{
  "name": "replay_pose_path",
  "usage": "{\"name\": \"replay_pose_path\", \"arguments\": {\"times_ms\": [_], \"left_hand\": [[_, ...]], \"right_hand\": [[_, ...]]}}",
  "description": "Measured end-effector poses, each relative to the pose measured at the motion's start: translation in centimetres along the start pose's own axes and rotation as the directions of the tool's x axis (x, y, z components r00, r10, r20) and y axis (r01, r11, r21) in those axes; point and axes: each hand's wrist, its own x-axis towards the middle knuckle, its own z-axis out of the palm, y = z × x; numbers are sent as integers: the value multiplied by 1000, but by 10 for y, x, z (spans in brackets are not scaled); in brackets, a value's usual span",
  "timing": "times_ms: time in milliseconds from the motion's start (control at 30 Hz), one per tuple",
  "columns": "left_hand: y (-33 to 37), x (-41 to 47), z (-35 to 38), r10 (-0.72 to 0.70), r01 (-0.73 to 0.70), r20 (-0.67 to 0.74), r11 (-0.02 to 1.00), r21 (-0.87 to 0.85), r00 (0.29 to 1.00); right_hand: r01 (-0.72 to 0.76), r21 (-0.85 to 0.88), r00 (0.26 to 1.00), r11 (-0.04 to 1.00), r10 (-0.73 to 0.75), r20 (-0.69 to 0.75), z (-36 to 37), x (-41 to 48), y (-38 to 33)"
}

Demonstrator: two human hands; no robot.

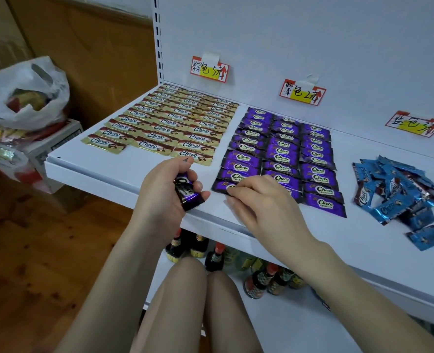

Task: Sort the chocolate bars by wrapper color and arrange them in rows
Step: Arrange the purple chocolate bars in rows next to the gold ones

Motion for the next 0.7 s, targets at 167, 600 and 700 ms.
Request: {"name": "replay_pose_path", "arguments": {"times_ms": [167,600,700], "left_hand": [[0,-1,2,2,-2,-7,1000,2,1000],[1,-12,3,37,-36,4,999,-29,999],[0,-19,8,60,-59,43,998,-27,997]], "right_hand": [[-2,-2,999,1000,2,-33,-1,0,-1],[-20,30,1000,999,20,-19,-4,0,-2],[-213,337,964,917,254,-83,-22,0,-6]]}}
